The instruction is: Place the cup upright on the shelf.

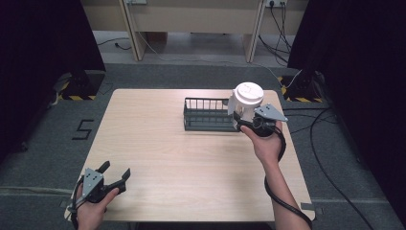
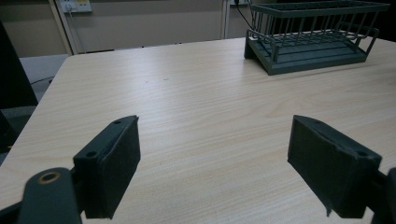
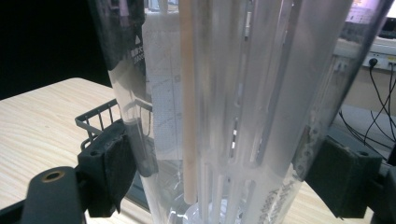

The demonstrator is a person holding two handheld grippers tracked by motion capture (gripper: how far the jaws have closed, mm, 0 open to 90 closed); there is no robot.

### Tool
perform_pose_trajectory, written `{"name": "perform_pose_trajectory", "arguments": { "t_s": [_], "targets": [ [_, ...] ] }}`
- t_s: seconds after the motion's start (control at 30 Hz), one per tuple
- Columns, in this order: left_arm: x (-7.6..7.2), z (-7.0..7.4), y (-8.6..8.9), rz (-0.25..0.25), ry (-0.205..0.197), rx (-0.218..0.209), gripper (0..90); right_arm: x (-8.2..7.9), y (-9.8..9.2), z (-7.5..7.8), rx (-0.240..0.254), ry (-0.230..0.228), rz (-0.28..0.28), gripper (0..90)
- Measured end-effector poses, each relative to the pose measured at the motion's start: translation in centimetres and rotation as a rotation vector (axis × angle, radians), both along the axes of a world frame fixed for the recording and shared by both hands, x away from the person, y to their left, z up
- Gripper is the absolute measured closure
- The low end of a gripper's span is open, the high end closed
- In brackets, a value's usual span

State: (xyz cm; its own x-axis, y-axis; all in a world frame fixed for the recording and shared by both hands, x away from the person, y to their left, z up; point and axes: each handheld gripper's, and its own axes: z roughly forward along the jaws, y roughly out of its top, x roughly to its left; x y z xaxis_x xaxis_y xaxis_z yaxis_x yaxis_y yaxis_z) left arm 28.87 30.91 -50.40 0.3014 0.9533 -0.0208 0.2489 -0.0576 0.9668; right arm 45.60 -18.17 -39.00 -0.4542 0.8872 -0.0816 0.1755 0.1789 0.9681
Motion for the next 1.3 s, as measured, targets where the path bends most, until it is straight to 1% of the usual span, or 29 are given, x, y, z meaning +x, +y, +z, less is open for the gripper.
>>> {"name": "perform_pose_trajectory", "arguments": {
  "t_s": [0.7,1.3],
  "targets": [
    [0.0,0.0,0.0,0.0,0.0,-0.002,16.5,1.0,1.0,0.6,0.002,-0.003,0.006,18.6],
    [0.0,0.0,0.0,0.0,-0.001,-0.003,16.6,1.9,1.9,0.7,0.006,0.001,0.012,18.6]
  ]
}}
